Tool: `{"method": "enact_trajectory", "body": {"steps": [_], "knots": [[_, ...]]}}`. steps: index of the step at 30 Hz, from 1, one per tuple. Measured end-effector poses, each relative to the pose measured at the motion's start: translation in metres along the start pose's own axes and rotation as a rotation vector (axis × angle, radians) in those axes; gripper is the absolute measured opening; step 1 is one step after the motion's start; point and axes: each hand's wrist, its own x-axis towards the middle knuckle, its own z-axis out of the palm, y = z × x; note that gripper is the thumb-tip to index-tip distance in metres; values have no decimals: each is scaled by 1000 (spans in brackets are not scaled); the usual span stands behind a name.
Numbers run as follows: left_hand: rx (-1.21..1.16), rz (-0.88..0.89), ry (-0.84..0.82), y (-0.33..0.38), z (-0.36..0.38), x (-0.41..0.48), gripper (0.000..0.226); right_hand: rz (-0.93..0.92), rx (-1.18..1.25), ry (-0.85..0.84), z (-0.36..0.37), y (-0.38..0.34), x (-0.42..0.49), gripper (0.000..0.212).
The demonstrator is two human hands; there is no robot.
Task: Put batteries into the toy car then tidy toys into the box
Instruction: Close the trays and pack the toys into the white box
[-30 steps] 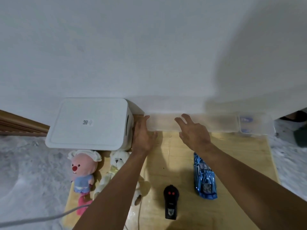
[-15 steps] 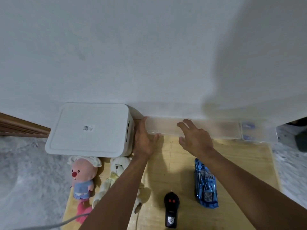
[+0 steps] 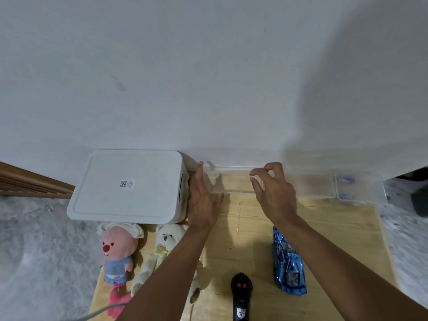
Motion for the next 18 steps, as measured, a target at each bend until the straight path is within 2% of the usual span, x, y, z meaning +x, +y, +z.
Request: {"method": "enact_trajectory", "body": {"steps": [5,8,10,14,18], "knots": [[52,47,-12,-5,1,-3,94,-30,-5,62,-2,3,-1,14],[82,30,-31,-4,1,-5,87,-34,-44,28,-2,3,0,19],[68,38,-36,-3,0,-5,86,-56,-97,-27,-1,6,-3,31],[33,62,-32,-2,-2,-3,93,-69,-184,-120,-1,12,-8,66],[-2,68,-49,-3,-4,0,96,-60,-238,-170,1,15,-11,83]]}}
